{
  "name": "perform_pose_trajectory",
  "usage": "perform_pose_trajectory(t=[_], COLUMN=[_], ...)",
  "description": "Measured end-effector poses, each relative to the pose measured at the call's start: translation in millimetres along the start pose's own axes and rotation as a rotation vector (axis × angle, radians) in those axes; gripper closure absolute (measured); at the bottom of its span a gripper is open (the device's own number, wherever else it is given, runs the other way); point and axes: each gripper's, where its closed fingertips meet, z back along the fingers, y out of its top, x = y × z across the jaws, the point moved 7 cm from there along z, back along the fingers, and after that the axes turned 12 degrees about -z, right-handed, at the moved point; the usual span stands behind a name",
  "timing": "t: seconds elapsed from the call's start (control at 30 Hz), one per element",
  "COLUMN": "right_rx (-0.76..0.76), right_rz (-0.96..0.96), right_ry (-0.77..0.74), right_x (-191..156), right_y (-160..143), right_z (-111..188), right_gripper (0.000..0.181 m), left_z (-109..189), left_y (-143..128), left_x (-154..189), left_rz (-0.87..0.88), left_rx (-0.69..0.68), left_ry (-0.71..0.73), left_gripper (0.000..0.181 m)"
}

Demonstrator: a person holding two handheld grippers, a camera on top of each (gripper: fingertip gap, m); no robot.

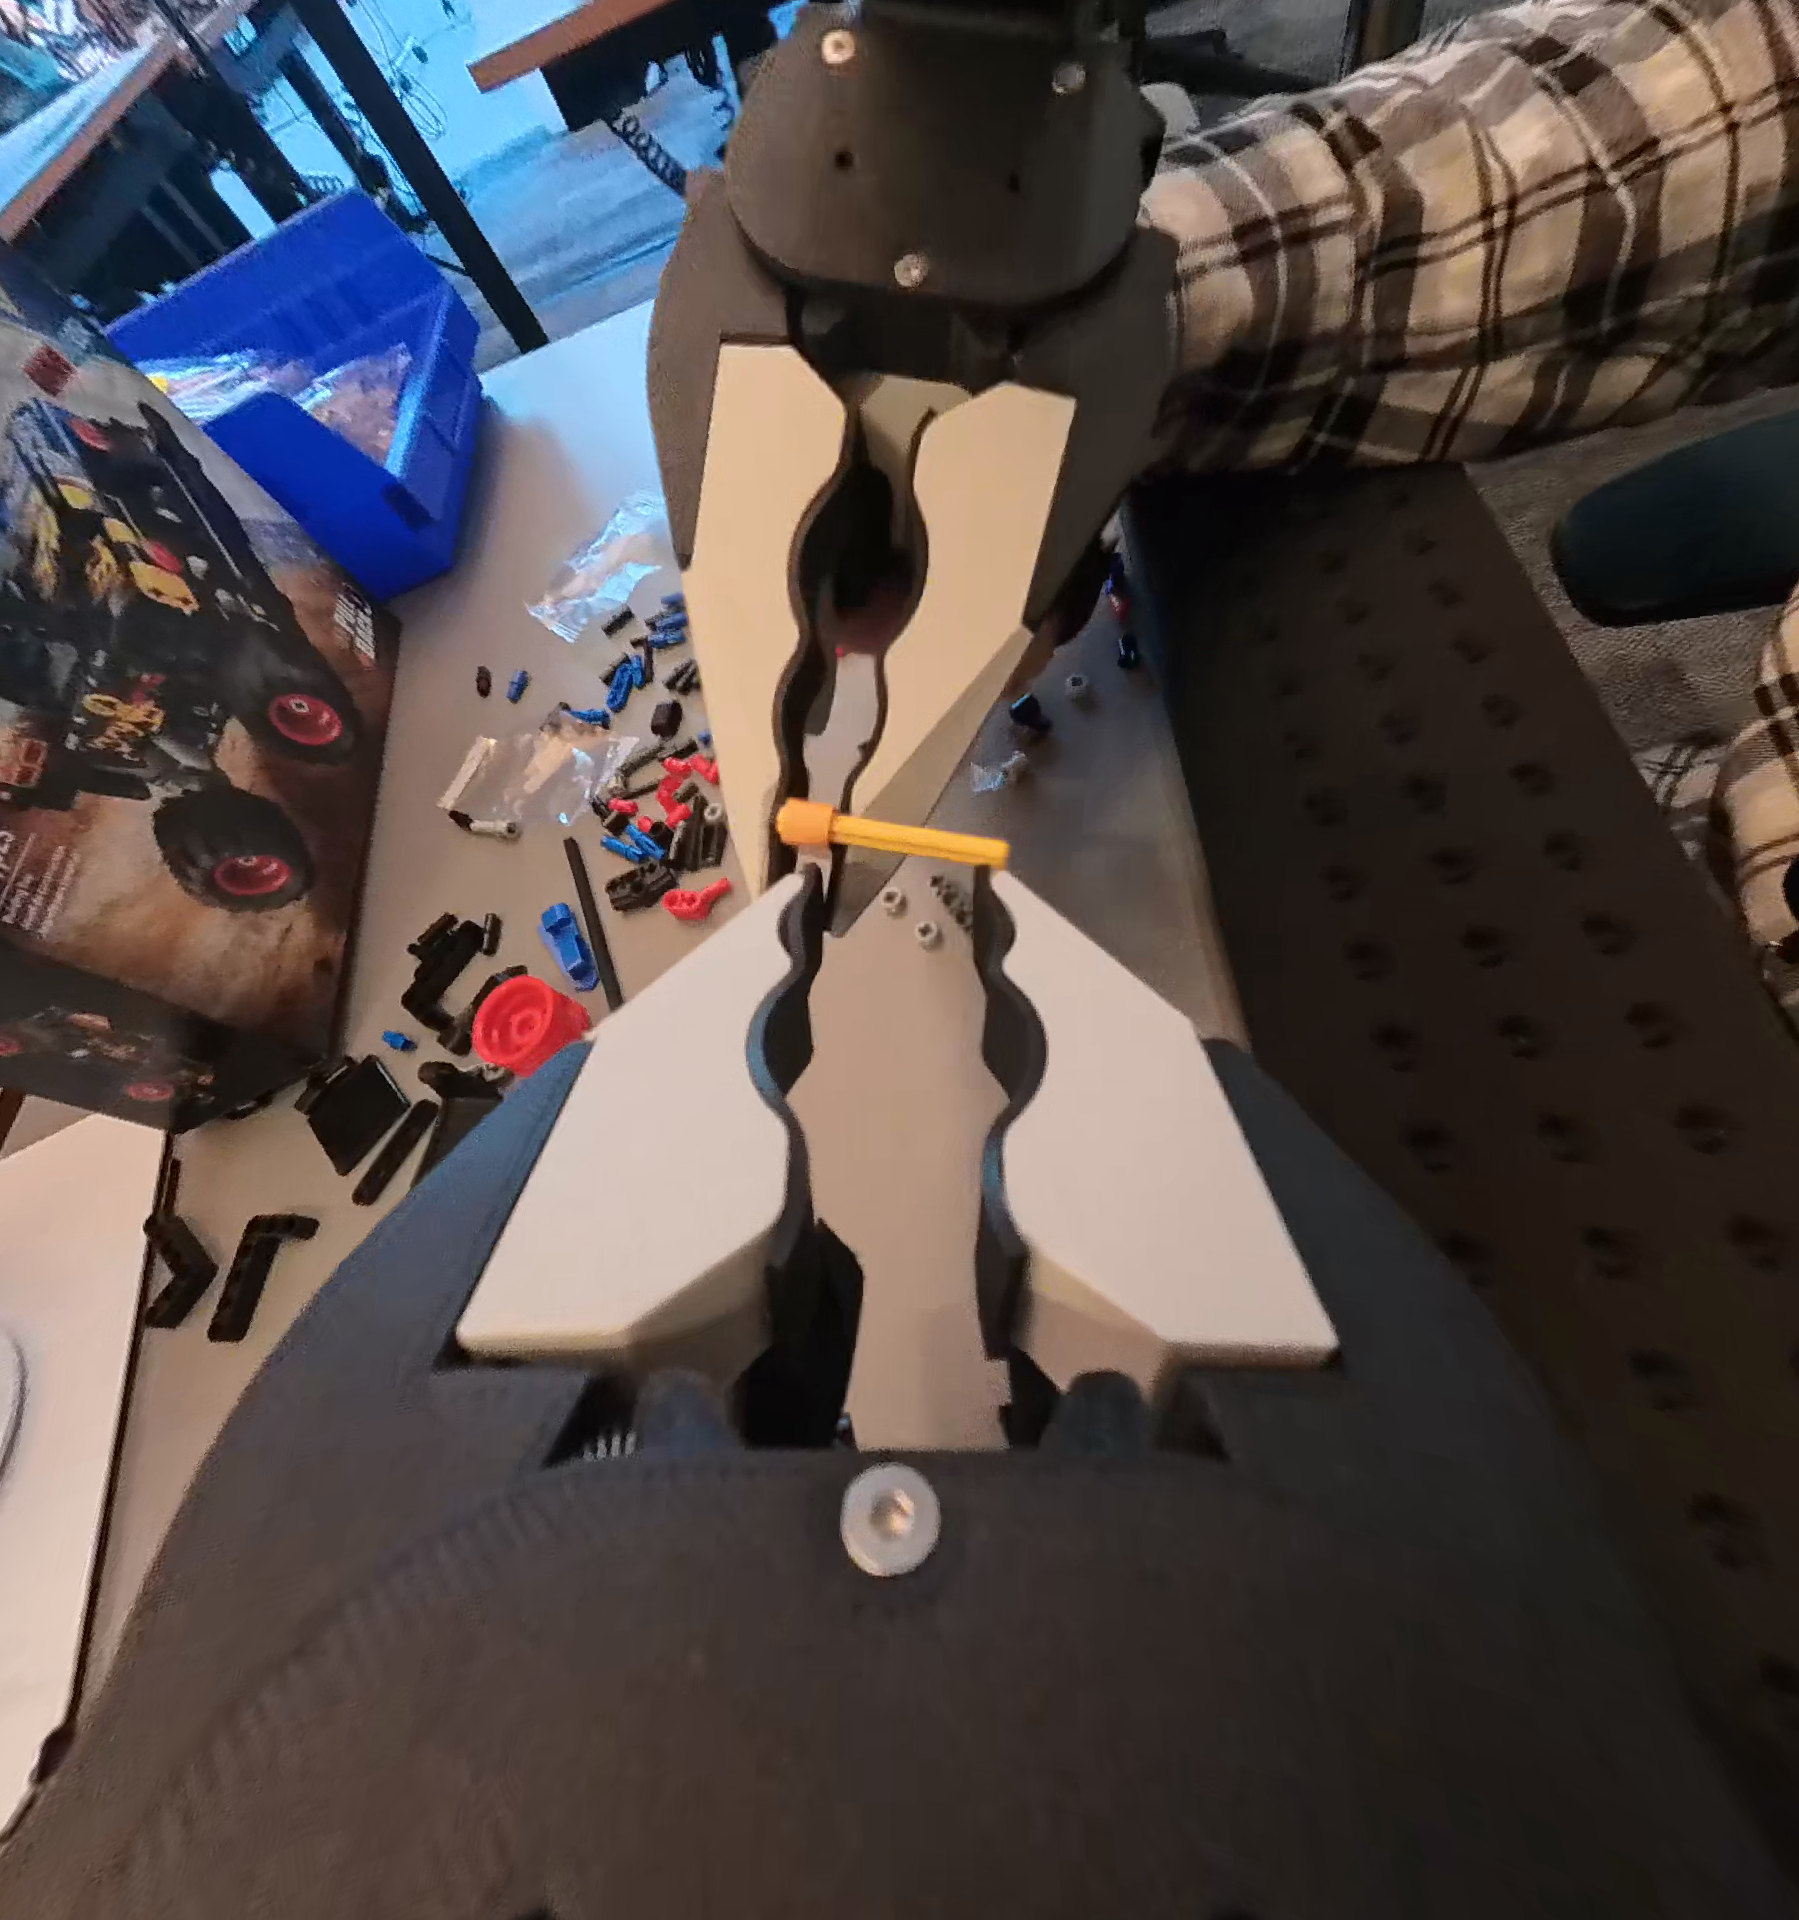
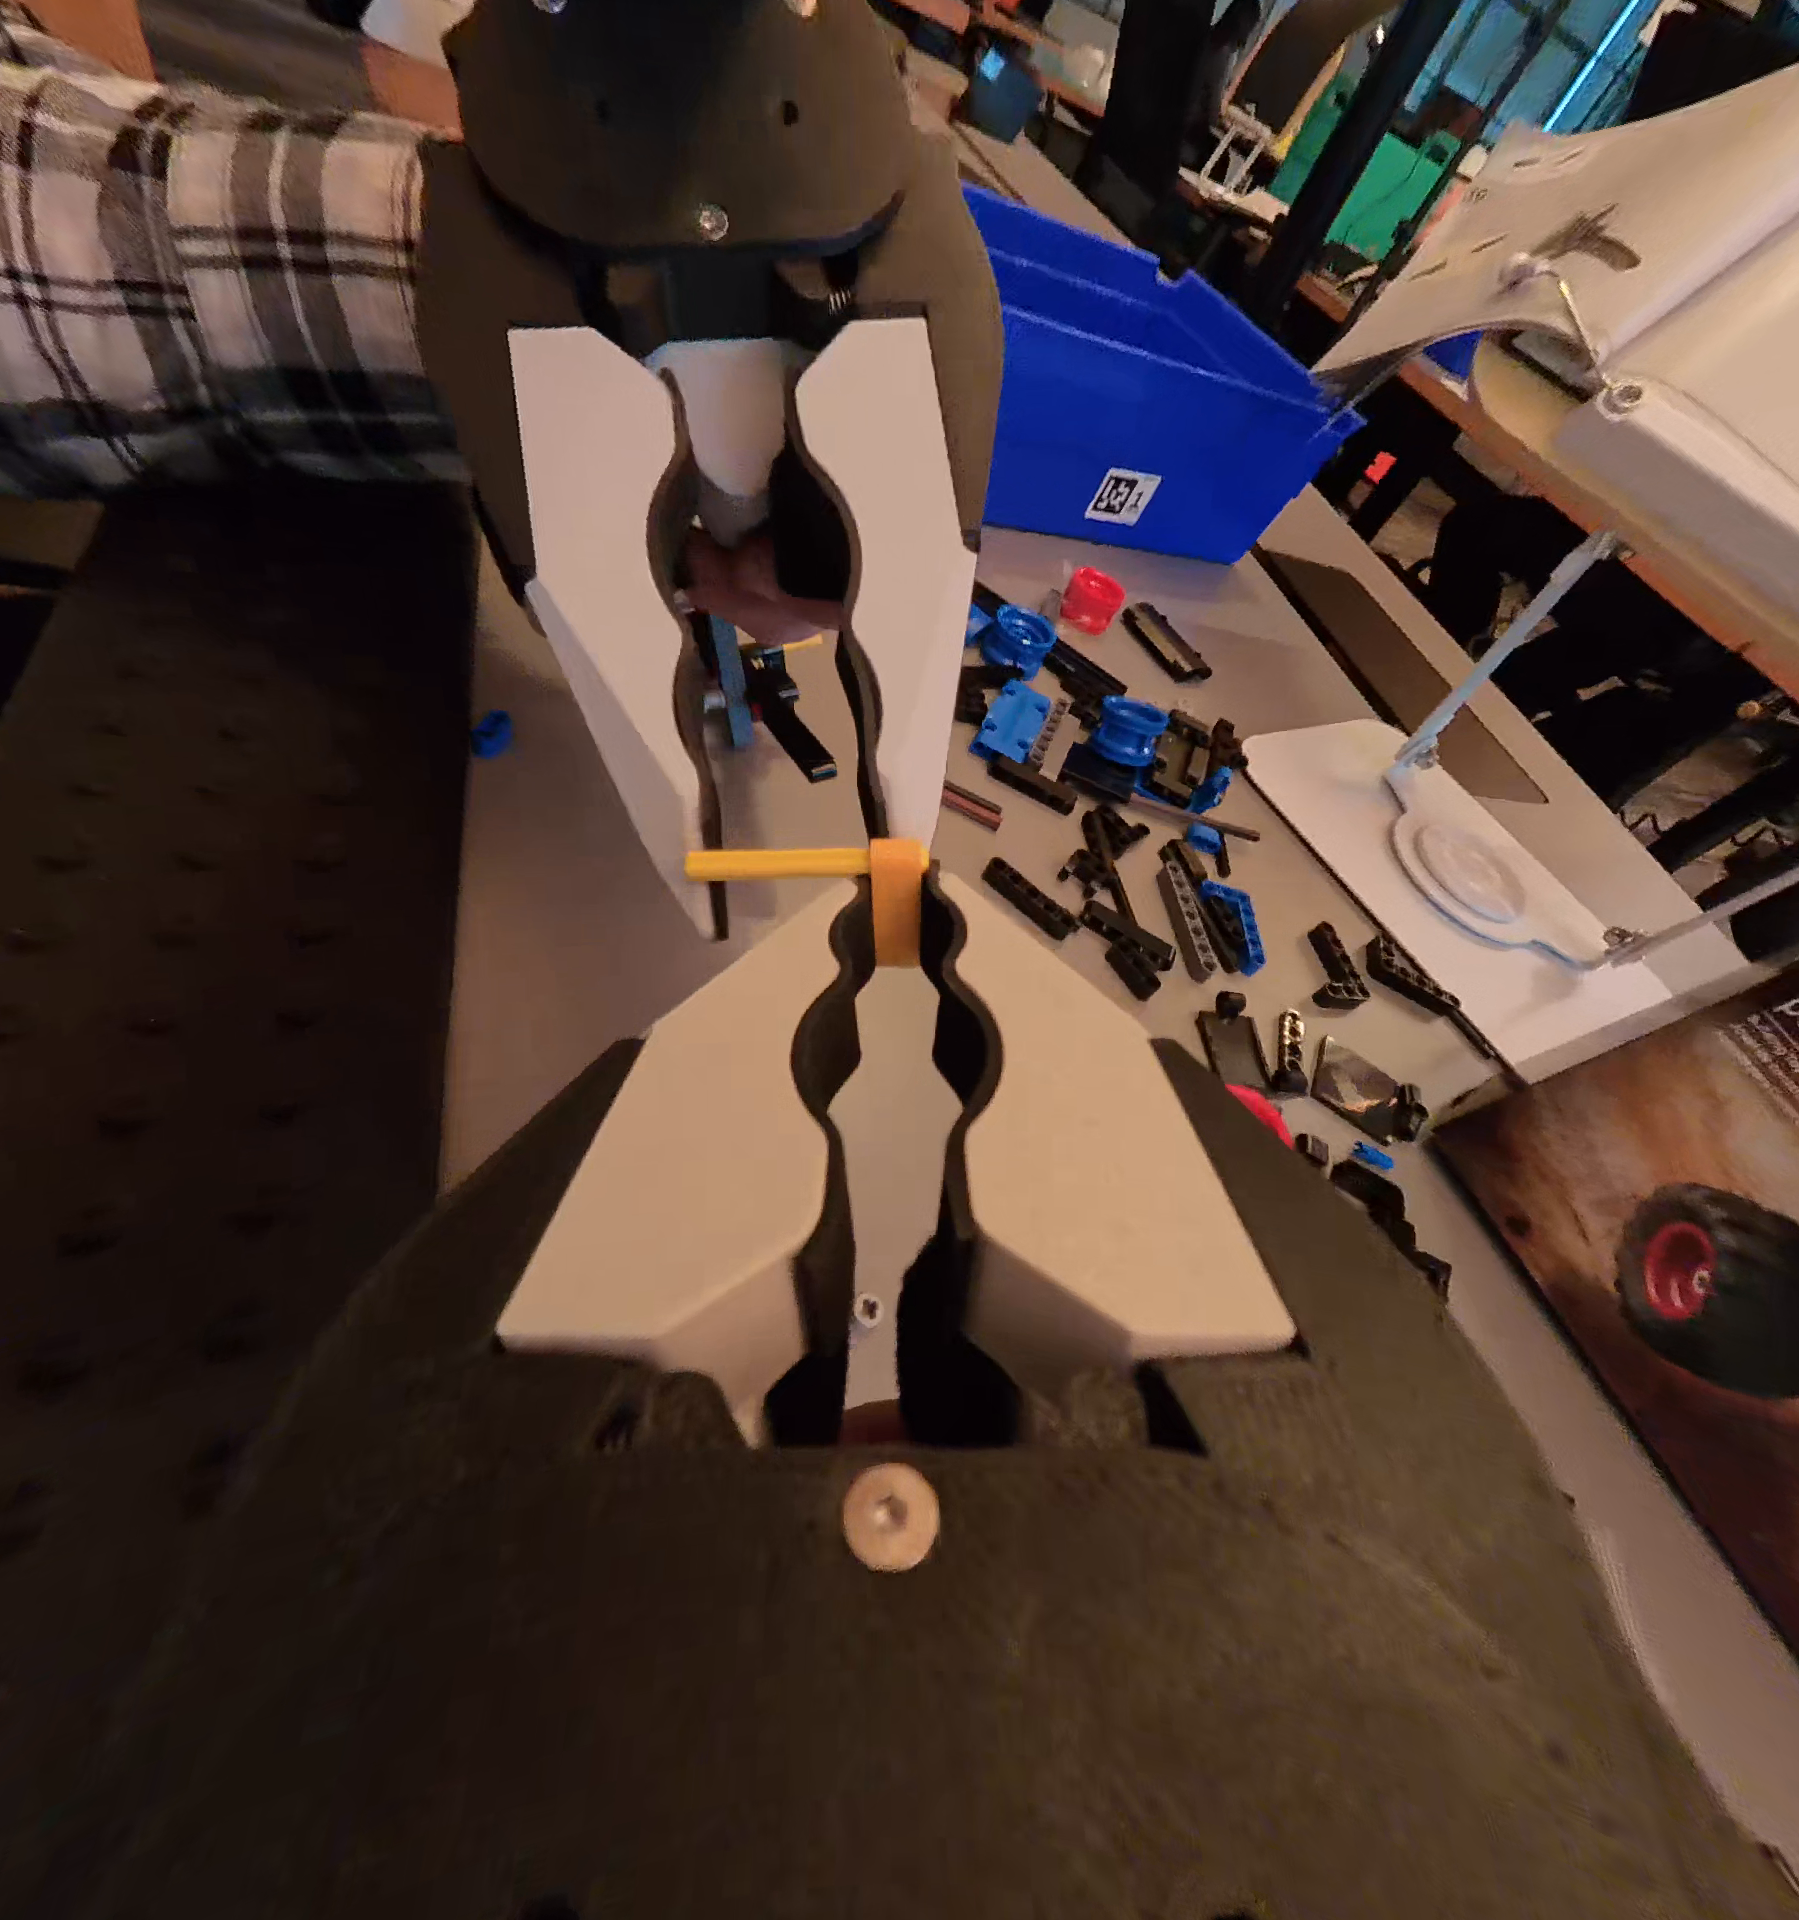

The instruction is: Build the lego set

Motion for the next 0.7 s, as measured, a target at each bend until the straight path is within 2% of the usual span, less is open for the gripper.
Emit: perform_pose_trajectory(t=[0.13,0.2,0.23,0.3,0.7], right_rx=[0.000,-0.006,-0.008,-0.008,-0.091], right_rz=[-0.001,-0.005,-0.005,-0.001,0.093], right_ry=[0.008,-0.002,-0.003,0.007,-0.030], right_x=[-0.6,1.2,1.5,-0.3,-8.2], right_y=[0.4,-0.8,-1.0,-1.1,-5.2], right_z=[-0.5,-0.5,-0.1,0.1,-5.7], right_gripper=[0.175,0.175,0.175,0.175,0.175], left_z=[1.4,0.2,-1.0,-0.5,-2.5], left_y=[0.6,2.1,3.1,2.3,-5.2], left_x=[1.1,4.4,4.8,1.8,6.2], left_rz=[0.012,0.028,0.028,0.027,0.022], left_rx=[0.004,0.019,0.025,0.021,0.023], left_ry=[-0.010,-0.050,-0.049,-0.023,-0.078], left_gripper=[0.152,0.136,0.134,0.149,0.150])
